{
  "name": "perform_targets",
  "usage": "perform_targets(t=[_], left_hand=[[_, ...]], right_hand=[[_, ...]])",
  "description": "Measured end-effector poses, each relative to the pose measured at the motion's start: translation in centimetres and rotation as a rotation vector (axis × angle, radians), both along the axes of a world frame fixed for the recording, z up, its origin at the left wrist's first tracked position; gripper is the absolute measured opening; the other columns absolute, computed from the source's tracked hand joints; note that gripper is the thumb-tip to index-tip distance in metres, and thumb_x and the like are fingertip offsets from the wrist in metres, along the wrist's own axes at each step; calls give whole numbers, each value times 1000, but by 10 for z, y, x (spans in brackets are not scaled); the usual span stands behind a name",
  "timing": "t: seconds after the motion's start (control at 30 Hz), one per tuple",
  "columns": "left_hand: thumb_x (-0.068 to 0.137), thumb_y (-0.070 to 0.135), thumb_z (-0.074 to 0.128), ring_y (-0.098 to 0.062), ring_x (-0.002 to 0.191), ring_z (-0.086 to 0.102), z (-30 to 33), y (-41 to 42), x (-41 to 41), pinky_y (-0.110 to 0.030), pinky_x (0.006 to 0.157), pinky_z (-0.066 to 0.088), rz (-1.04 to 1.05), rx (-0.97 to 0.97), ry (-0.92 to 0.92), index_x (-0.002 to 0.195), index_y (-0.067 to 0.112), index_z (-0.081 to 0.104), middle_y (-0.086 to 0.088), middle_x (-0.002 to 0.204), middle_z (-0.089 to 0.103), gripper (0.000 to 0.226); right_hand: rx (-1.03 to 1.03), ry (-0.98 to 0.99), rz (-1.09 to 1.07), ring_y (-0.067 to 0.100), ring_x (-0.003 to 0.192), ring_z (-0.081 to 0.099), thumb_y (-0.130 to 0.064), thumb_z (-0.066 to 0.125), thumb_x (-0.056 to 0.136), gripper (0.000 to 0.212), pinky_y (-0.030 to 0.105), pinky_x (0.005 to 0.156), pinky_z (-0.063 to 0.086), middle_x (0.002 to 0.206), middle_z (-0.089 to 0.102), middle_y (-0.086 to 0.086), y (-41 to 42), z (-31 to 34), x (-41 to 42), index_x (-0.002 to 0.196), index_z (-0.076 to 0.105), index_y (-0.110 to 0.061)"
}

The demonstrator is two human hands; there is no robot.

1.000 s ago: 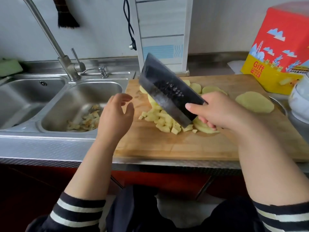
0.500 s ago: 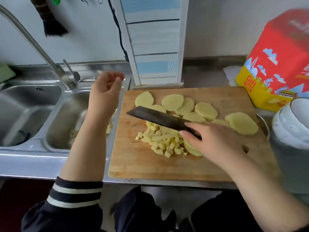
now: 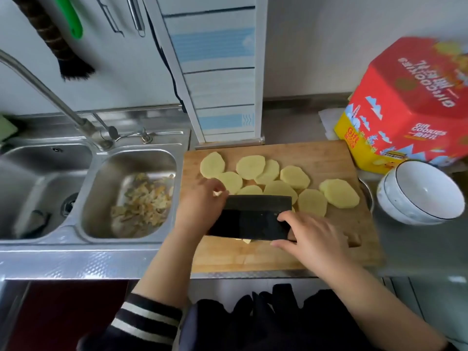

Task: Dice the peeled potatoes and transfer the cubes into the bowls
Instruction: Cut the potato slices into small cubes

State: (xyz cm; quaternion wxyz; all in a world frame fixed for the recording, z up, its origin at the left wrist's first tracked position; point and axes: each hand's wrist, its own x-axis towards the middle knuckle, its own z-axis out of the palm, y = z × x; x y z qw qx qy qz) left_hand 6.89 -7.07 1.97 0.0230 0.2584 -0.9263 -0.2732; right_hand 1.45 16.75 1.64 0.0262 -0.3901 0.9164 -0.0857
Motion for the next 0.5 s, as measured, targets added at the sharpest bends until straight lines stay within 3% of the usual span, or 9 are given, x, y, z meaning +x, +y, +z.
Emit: perform_targets(t=[0.1,0.23,0.37,0.5], left_hand=[[95,24,58,-17,95,61,-8,-37,-7,-28,72,42,137,7,40,113,16,65,2,114,63,20],[95,26,59,-21,109,60,-37,-64,-4,-33,83,46,148,63,-154,128,16,58,-2,128,60,34],[94,25,60,-26,118,55,-52,-59,5,-38,93,46,23,91,-266,140,17,47,-5,141,49,49],[90,34,66,-25,122,52,-55,-47,-15,-39,91,48,-92,43,-203,141,21,45,-1,146,41,56]], right_hand=[[-17,-28,-89,7,54,53,-62,75,66,55,19,43,35,64,55,-15,4,2,-6,102,65,-23],[-33,-26,-248,3,53,41,-62,69,74,48,14,43,17,63,46,-18,1,9,-13,101,61,-23],[-97,-146,-448,11,59,53,-69,51,82,49,24,47,41,70,57,-13,-9,13,-12,106,55,-27],[-164,-318,-585,12,64,57,-68,49,85,44,31,57,52,71,56,-14,-20,23,-14,105,49,-28]])
